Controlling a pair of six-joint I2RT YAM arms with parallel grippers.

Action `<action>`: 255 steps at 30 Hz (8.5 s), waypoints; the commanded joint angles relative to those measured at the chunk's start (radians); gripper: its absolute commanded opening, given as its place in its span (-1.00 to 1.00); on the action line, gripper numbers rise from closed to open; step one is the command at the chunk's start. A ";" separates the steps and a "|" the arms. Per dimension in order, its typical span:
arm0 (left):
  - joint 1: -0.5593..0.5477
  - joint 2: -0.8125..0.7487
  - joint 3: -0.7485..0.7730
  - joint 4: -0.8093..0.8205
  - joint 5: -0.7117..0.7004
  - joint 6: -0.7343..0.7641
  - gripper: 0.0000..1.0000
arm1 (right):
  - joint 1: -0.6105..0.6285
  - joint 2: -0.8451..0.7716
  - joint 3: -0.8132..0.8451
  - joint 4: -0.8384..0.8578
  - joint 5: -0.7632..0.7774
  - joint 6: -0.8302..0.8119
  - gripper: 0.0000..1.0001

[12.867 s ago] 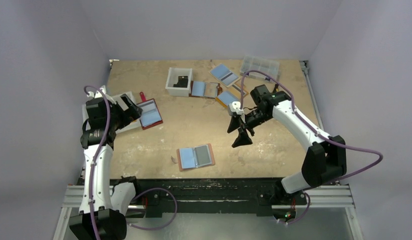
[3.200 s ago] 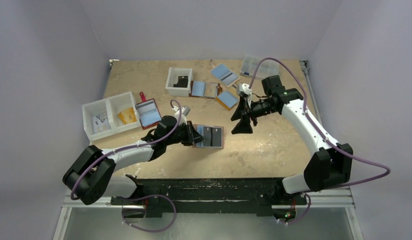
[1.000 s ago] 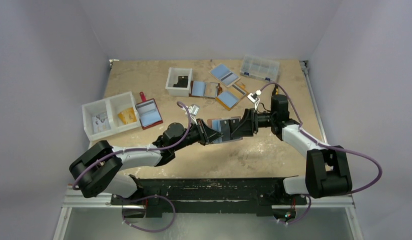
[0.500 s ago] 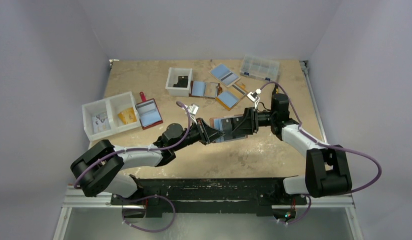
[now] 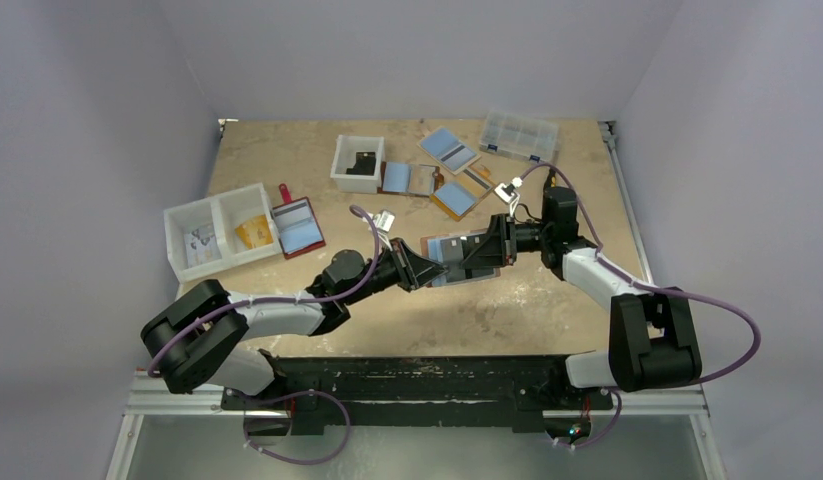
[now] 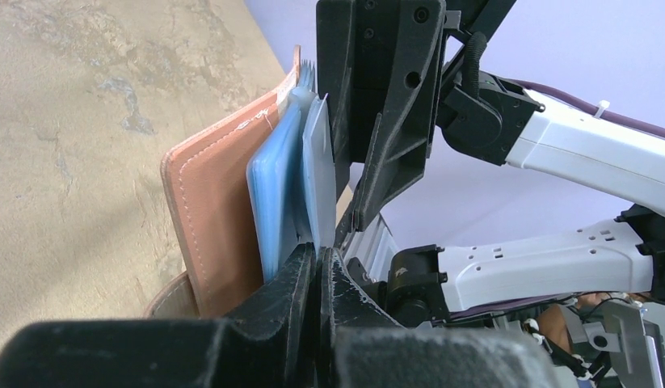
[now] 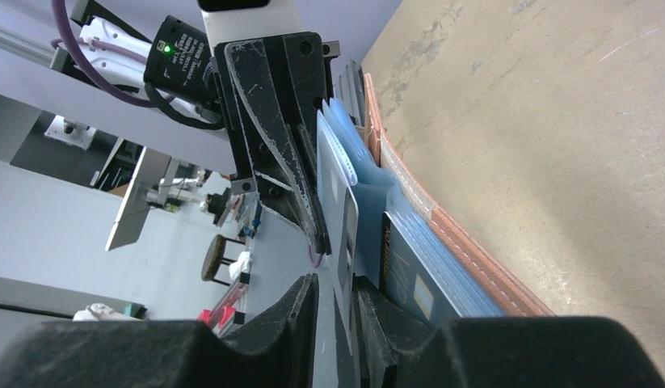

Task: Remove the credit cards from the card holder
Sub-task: Remove the credit card from the card holder, then place the credit card in the storage box, then remove the credit card from the card holder.

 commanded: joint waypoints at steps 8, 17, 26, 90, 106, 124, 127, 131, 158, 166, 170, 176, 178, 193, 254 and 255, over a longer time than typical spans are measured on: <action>-0.004 -0.013 -0.018 0.020 -0.049 -0.001 -1.00 | -0.007 -0.007 -0.004 0.037 -0.027 0.006 -0.55; -0.002 -0.027 -0.033 -0.018 -0.084 -0.009 -1.00 | -0.009 -0.009 -0.006 0.039 -0.025 0.009 -0.54; -0.002 -0.030 -0.036 -0.024 -0.085 -0.012 -1.00 | -0.008 -0.011 -0.008 0.046 -0.031 0.008 -0.71; 0.205 0.207 0.311 -0.709 0.131 0.157 -1.00 | -0.052 -0.113 0.132 -0.569 0.250 -0.689 -1.00; 0.208 0.187 0.205 -0.932 -0.048 0.151 -0.78 | -0.061 -0.122 0.138 -0.592 0.254 -0.719 -1.00; 0.228 -0.354 0.235 -1.153 -0.357 0.210 0.90 | -0.062 -0.126 0.172 -0.683 0.222 -0.835 -1.00; 0.230 -0.420 0.203 -1.049 -0.246 0.217 0.90 | -0.061 -0.123 0.176 -0.694 0.205 -0.855 -1.00; 0.230 -0.443 0.174 -0.871 -0.057 0.200 0.88 | -0.061 -0.118 0.178 -0.706 0.190 -0.871 -1.00; 0.228 -0.229 0.248 -0.500 0.129 0.061 0.75 | -0.053 0.098 0.438 -0.984 0.089 -1.038 -1.00; 0.199 -0.066 0.310 -0.442 0.162 0.047 0.52 | -0.043 0.179 0.550 -1.068 0.043 -1.042 -1.00; 0.174 0.027 0.337 -0.380 0.197 0.015 0.21 | -0.039 0.210 0.577 -1.085 0.024 -1.040 -1.00; 0.141 0.095 0.357 -0.299 0.217 -0.002 0.02 | -0.033 0.233 0.582 -1.079 0.018 -1.028 -1.00; 0.141 0.107 0.360 -0.290 0.225 -0.002 -0.18 | -0.033 0.232 0.579 -1.072 0.016 -1.019 -1.00; 0.322 0.059 0.444 -0.674 0.265 0.320 -1.00 | -0.034 0.197 0.578 -1.059 0.226 -1.040 0.72; 0.710 0.113 0.946 -1.144 -0.178 0.620 0.82 | -0.076 -0.040 0.373 -0.994 0.403 -1.146 0.83; 0.715 0.057 0.859 -1.120 -0.151 0.604 0.88 | -0.077 -0.047 0.374 -1.008 0.405 -1.174 0.82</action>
